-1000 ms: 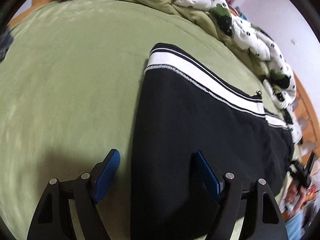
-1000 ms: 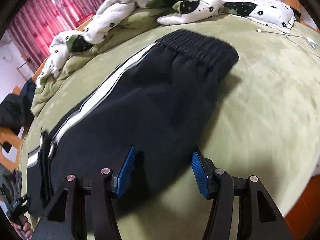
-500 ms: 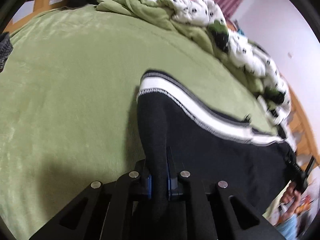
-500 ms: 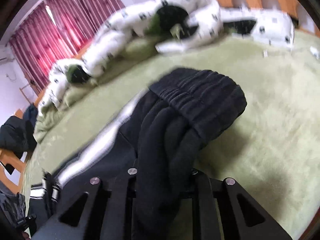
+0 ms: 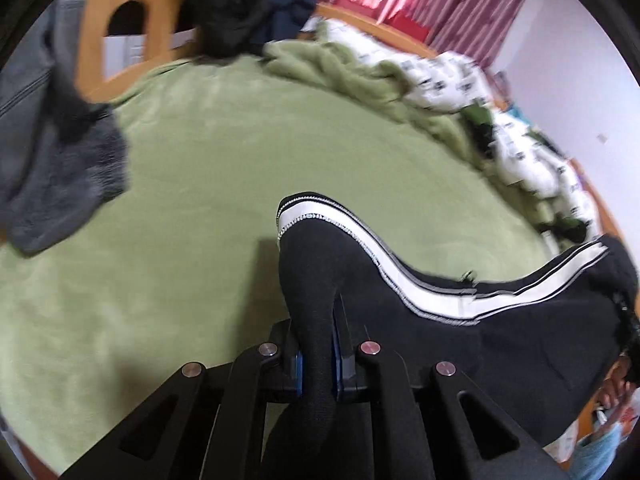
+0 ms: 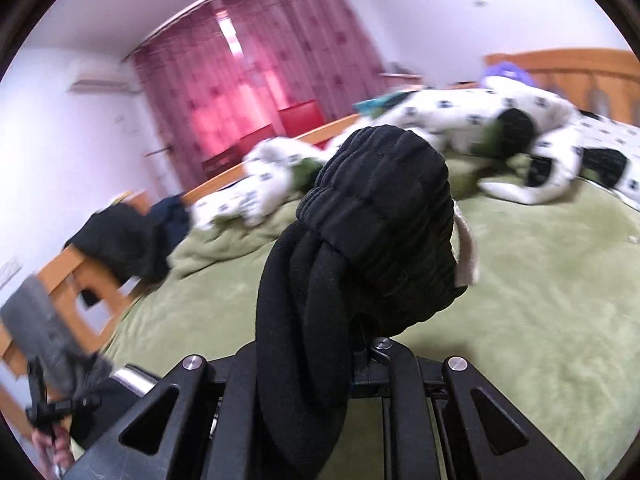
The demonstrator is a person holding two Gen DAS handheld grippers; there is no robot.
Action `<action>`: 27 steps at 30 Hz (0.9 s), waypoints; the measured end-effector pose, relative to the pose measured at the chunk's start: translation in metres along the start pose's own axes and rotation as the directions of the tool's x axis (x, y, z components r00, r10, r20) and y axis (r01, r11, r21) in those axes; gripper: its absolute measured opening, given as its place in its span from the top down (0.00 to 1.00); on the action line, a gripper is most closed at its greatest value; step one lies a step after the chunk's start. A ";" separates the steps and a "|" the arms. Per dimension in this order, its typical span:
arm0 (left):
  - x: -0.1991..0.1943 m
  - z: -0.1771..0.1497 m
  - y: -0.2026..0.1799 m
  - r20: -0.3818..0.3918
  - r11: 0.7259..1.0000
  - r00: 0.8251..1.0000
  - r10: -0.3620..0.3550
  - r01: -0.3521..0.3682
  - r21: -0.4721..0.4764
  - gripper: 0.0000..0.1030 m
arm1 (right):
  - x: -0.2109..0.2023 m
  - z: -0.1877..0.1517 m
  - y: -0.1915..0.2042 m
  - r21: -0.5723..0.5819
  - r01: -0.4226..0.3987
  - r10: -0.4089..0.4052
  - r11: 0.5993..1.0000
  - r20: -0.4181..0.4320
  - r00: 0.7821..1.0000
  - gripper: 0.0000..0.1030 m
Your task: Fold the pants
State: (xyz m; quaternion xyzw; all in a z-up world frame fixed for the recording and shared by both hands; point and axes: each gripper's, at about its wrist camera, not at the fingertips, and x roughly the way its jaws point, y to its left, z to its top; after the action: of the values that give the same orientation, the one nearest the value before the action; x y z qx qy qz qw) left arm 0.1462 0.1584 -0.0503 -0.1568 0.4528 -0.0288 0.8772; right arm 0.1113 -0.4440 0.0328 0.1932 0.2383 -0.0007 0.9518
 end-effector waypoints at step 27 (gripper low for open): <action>0.002 -0.123 0.065 -0.182 0.991 0.983 -0.030 0.006 -0.131 0.25 | -0.067 -0.144 0.004 -0.284 0.328 -0.402 0.901 -0.262 0.877 0.59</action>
State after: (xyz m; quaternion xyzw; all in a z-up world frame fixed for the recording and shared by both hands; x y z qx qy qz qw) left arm 0.0431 0.1889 -0.1378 -0.2142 0.5314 -0.0215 0.8193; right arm -0.0130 -0.3929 -0.0523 0.0302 0.4174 -0.1228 0.8999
